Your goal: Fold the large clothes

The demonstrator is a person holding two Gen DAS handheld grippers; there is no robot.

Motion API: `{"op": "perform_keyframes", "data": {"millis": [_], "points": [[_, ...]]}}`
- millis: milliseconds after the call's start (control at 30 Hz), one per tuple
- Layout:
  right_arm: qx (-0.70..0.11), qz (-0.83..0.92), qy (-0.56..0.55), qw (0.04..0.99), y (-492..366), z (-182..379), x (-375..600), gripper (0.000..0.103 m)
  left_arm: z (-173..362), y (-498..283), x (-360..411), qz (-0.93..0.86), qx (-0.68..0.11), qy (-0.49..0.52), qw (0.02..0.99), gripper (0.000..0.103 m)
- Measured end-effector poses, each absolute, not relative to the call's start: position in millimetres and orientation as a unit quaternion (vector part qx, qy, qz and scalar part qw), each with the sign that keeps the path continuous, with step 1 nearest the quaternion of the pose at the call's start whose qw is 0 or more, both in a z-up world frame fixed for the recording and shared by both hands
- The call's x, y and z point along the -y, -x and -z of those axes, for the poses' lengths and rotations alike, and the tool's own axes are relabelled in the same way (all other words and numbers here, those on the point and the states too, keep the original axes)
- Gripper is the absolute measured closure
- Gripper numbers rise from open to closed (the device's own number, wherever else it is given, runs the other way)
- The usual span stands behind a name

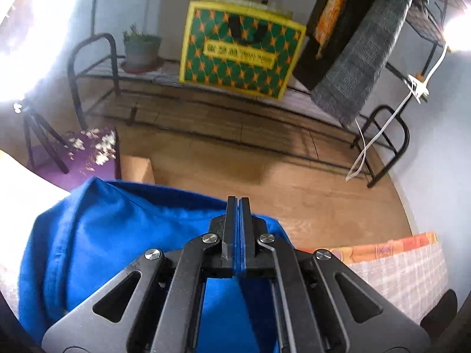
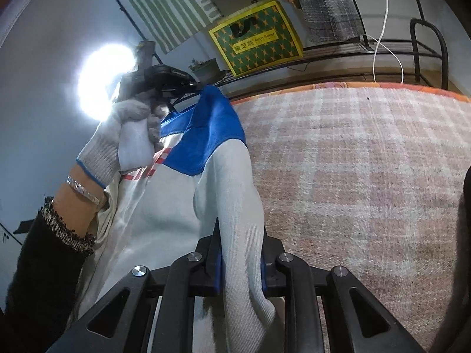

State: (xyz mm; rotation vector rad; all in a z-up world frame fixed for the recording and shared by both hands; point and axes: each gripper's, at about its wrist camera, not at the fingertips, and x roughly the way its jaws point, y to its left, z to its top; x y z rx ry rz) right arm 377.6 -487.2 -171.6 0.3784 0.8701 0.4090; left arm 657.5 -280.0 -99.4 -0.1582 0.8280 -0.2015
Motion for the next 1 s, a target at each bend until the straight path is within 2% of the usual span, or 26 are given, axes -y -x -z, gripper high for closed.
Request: {"op": "perform_keyframes", "data": {"millis": [200, 300, 367, 500, 533, 600, 633, 667, 800, 1000], "points": [[-0.421, -0.183, -0.204, 0.865, -383, 176, 496, 0.083, 53, -622, 266, 0.125, -0.382, 0.068, 0.913, 0.103], [-0.421, -0.18, -0.217, 0.862, -385, 178, 501, 0.081, 10, -581, 246, 0.155, -0.369, 0.074, 0.913, 0.103], [-0.423, -0.191, -0.226, 0.856, -388, 179, 504, 0.073, -14, -553, 233, 0.169, -0.367, 0.071, 0.912, 0.103], [-0.426, -0.171, -0.239, 0.856, -383, 175, 512, 0.067, -61, -476, 208, 0.185, -0.349, 0.028, 0.918, 0.1], [-0.425, -0.147, -0.221, 0.865, -376, 168, 511, 0.057, -71, -452, 201, 0.196, -0.344, 0.02, 0.918, 0.094], [-0.425, -0.136, -0.198, 0.873, -352, 149, 508, 0.056, -85, -398, 183, 0.218, -0.332, 0.011, 0.917, 0.078], [-0.422, -0.143, -0.197, 0.873, -342, 142, 509, 0.056, -88, -374, 177, 0.229, -0.33, 0.009, 0.916, 0.071], [-0.414, -0.15, -0.192, 0.877, -324, 128, 509, 0.056, -89, -355, 171, 0.237, -0.329, 0.007, 0.914, 0.069], [-0.374, -0.167, -0.168, 0.897, -250, 75, 512, 0.056, -73, -265, 153, 0.274, -0.34, -0.023, 0.899, 0.067], [-0.309, -0.184, -0.155, 0.92, -122, 10, 519, 0.052, -42, -170, 120, 0.306, -0.381, 0.011, 0.872, 0.065]]}}
